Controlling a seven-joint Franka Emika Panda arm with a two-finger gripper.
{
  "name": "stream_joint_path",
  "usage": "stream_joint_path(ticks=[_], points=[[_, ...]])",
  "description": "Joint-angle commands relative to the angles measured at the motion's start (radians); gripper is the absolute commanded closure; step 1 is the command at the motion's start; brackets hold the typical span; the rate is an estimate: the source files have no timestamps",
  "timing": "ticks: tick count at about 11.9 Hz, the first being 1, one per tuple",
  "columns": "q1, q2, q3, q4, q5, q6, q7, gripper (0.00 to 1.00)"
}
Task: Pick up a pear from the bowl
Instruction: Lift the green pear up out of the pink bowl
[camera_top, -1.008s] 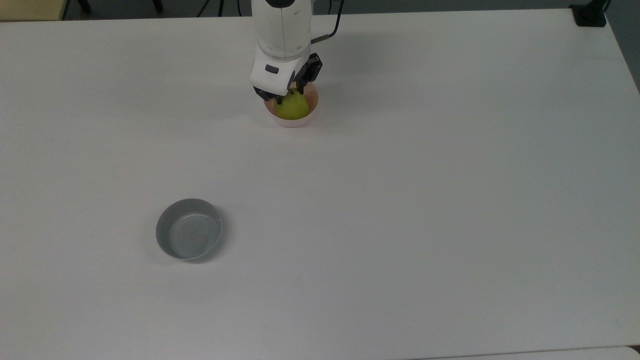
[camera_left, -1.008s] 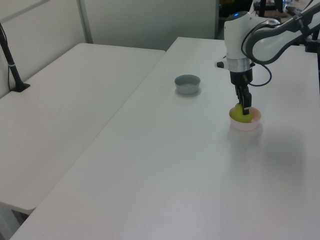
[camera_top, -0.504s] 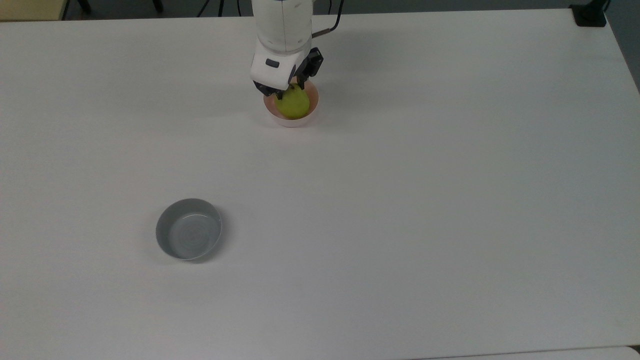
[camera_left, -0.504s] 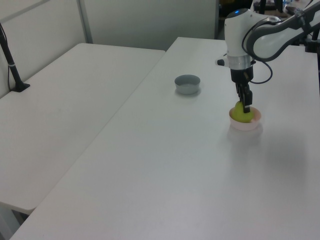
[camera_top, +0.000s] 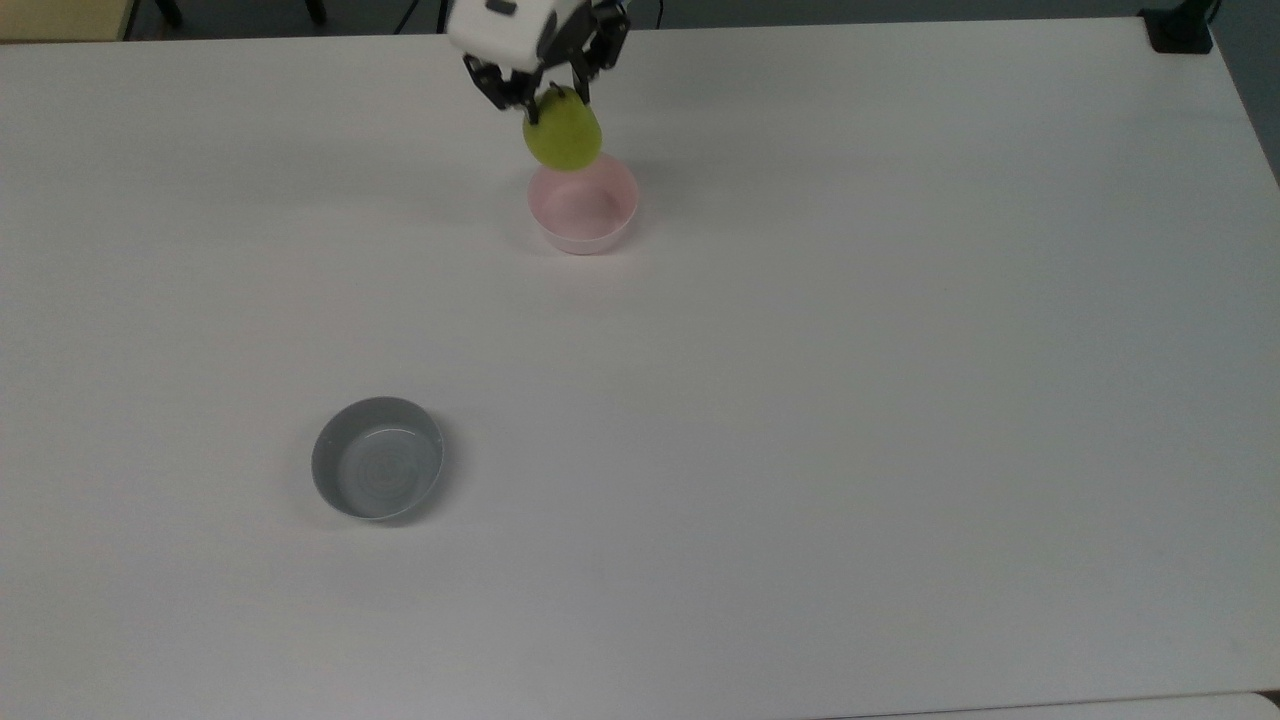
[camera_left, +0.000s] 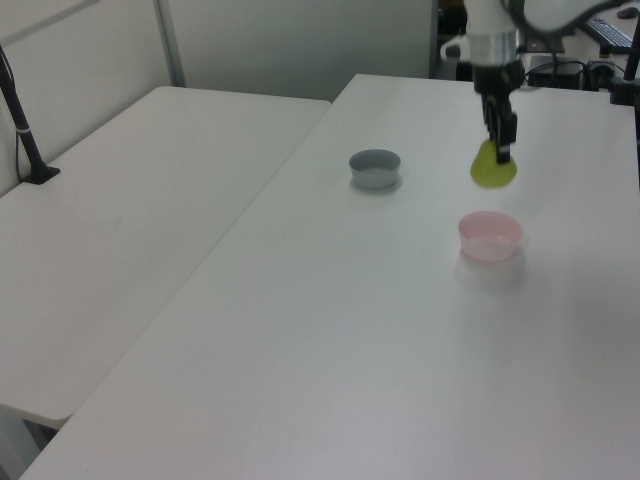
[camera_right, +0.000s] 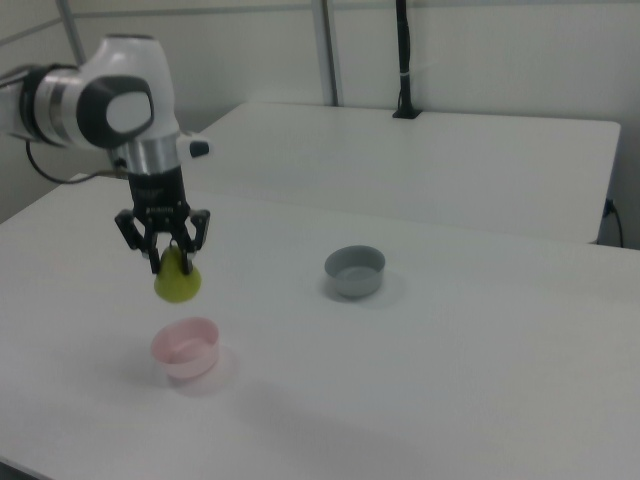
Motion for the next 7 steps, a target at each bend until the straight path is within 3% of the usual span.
stream_joint_path(ticks=[1,3,7], points=[[-0.057,-0.006,0.015,0.185,0.016,-0.158,0.024,1.00],[-0.079,-0.001,0.015,0.285,0.016,-0.220,0.044,1.00],[-0.111,0.026,-0.005,0.386,0.016,-0.232,0.044,1.00]])
